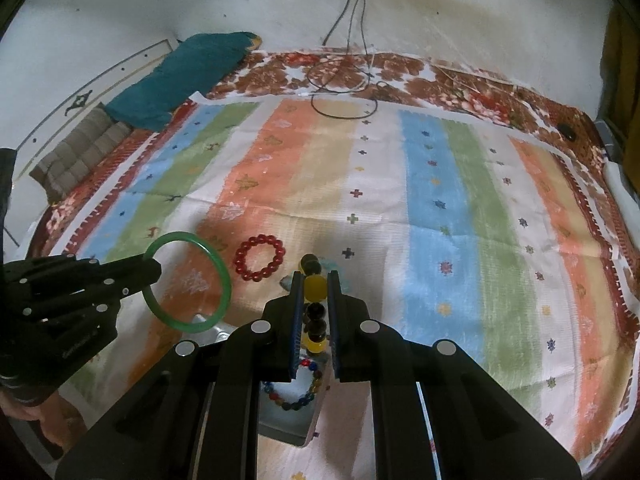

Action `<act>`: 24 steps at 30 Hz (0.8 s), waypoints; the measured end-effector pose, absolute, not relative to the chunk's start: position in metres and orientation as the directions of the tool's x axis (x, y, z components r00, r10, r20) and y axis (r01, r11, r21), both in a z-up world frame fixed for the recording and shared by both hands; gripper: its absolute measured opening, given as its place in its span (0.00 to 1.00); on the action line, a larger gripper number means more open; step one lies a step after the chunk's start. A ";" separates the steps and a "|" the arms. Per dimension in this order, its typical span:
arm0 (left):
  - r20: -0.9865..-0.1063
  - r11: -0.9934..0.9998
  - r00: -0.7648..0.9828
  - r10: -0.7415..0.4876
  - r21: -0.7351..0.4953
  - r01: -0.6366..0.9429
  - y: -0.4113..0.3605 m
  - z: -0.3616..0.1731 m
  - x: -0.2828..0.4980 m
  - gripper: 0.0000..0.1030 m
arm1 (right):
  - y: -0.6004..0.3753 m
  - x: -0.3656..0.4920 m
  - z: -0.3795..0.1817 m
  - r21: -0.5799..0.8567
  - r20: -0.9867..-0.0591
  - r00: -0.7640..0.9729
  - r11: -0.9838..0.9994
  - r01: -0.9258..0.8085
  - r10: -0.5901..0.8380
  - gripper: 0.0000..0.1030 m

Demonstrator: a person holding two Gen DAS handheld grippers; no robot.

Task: Organize jewelry
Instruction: 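Carry the jade bangle and black-yellow bracelet over the silver tin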

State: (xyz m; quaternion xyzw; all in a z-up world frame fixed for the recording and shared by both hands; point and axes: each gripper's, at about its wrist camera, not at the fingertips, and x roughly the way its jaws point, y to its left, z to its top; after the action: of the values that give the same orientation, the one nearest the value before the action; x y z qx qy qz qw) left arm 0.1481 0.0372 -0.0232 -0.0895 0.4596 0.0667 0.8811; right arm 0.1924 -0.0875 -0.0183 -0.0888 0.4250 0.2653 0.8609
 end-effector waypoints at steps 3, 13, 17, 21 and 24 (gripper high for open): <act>-0.816 0.977 0.577 0.028 -0.100 -0.189 0.034 -0.021 0.141 0.07 | -0.089 0.185 -0.015 0.075 -0.769 0.504 0.839 -0.539 0.393 0.12; -0.806 0.979 0.591 0.016 -0.107 -0.173 0.027 -0.019 0.121 0.07 | -0.096 0.162 -0.013 0.085 -0.764 0.496 0.826 -0.557 0.413 0.12; -0.807 0.979 0.590 0.019 -0.105 -0.174 0.026 -0.019 0.116 0.07 | -0.097 0.152 -0.014 0.083 -0.762 0.494 0.820 -0.566 0.418 0.12; -0.806 0.981 0.591 0.022 -0.097 -0.170 0.023 -0.020 0.111 0.07 | -0.098 0.144 -0.015 0.085 -0.763 0.490 0.816 -0.572 0.423 0.12; -0.807 0.983 0.590 0.025 -0.089 -0.163 0.021 -0.022 0.109 0.07 | -0.098 0.141 -0.015 0.086 -0.763 0.485 0.811 -0.578 0.427 0.12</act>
State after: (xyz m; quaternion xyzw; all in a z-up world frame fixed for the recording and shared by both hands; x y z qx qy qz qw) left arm 0.1088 0.0210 -0.0219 -0.0769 0.4498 0.0528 0.8882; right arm 0.1410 -0.0979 -0.0147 -0.0915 0.4140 0.2932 0.8569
